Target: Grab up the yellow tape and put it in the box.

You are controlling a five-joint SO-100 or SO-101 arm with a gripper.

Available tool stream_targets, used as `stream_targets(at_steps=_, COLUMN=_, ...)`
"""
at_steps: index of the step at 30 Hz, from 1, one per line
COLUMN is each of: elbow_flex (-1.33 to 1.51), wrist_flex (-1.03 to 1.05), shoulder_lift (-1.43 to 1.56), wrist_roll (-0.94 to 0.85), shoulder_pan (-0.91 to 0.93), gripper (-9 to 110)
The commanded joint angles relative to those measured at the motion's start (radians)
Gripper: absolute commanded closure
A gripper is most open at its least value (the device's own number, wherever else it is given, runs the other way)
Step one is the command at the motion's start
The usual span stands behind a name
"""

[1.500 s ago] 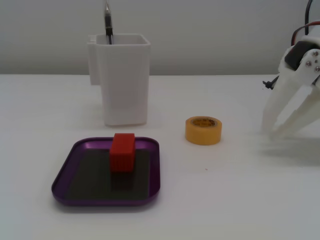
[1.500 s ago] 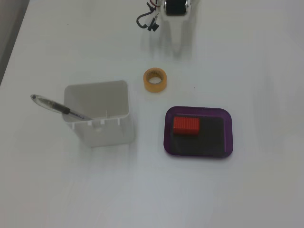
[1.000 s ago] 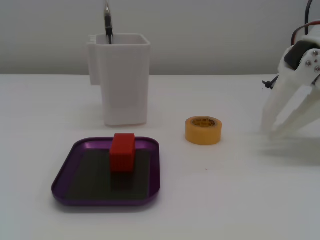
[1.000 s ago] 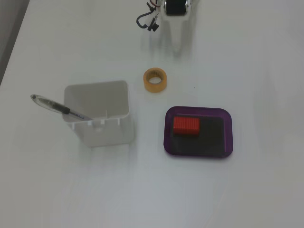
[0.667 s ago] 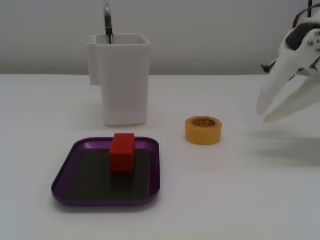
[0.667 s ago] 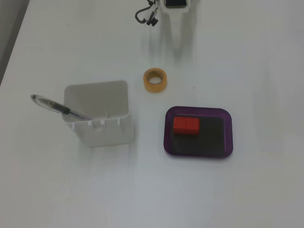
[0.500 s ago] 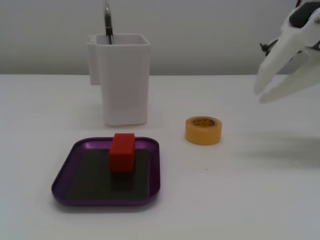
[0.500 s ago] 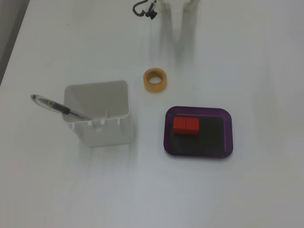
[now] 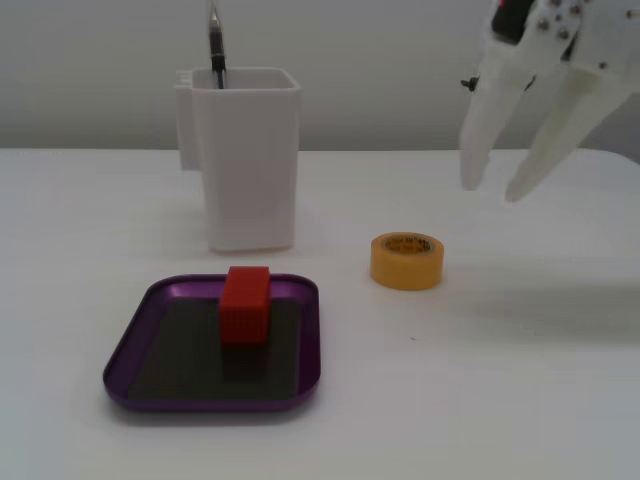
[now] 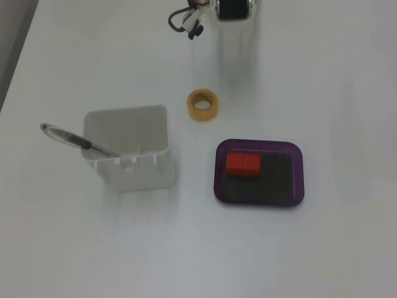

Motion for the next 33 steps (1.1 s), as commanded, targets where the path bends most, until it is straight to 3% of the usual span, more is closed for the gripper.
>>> stream_targets(at_steps=1, elbow_flex=-0.144, wrist_flex=0.011, shoulder_lift=-0.207, wrist_roll=-0.006, shoulder_pan=0.002, gripper=90)
stream_targets(at_steps=15, elbow_flex=-0.169, wrist_flex=-0.074, shoulder_lift=-0.374, wrist_roll=-0.018, shoulder_pan=0.17, gripper=90)
stream_targets(at_steps=33, elbow_flex=-0.029, wrist_flex=-0.227, shoulder_lift=-0.416, wrist_roll=-0.02, shoulder_pan=0.164, gripper=90)
